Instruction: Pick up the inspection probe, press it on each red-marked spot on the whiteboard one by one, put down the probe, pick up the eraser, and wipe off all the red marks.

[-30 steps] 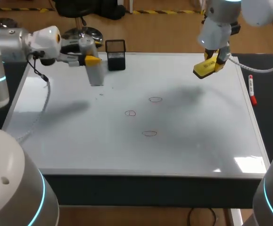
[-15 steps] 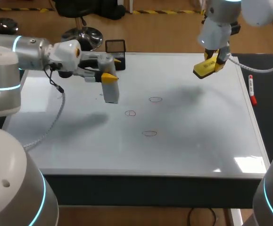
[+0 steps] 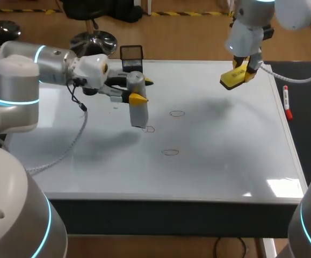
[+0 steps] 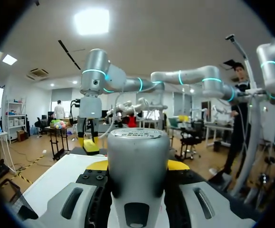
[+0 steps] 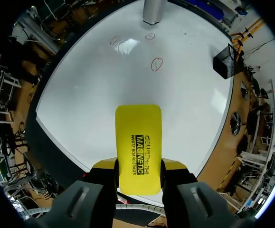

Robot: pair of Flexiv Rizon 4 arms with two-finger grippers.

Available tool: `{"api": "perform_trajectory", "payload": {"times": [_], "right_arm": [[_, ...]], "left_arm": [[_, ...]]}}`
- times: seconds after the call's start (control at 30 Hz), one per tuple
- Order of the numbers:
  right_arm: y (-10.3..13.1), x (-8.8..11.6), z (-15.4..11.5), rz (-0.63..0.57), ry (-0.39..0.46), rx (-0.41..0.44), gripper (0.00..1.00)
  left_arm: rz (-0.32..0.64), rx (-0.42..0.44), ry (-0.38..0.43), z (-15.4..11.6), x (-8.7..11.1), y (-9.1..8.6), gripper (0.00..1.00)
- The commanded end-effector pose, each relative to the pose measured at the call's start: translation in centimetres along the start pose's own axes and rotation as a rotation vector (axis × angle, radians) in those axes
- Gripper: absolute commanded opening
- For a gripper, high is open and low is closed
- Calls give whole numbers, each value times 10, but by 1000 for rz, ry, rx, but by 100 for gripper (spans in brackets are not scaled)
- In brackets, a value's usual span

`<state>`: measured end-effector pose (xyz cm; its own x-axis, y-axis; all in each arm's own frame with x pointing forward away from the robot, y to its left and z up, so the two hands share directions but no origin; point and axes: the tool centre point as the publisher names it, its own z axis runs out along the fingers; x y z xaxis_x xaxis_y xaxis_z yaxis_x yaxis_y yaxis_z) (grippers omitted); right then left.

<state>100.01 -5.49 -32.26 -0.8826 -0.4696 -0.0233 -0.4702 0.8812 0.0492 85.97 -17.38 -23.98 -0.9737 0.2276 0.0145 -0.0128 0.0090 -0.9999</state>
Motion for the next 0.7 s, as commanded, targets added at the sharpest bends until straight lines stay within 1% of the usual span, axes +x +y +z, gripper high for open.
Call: {"api": "perform_trajectory", "payload": {"times": [0.03, 0.2, 0.7], "right_arm": [[-1, 1, -1, -1, 1, 2, 0], [-1, 1, -1, -1, 1, 2, 0], [-1, 1, -1, -1, 1, 2, 0]], "left_arm": [[2, 8, 24, 8, -8, 9, 0], [4, 15, 38, 12, -11, 18, 0], [-4, 17, 54, 14, -23, 35, 0]]}}
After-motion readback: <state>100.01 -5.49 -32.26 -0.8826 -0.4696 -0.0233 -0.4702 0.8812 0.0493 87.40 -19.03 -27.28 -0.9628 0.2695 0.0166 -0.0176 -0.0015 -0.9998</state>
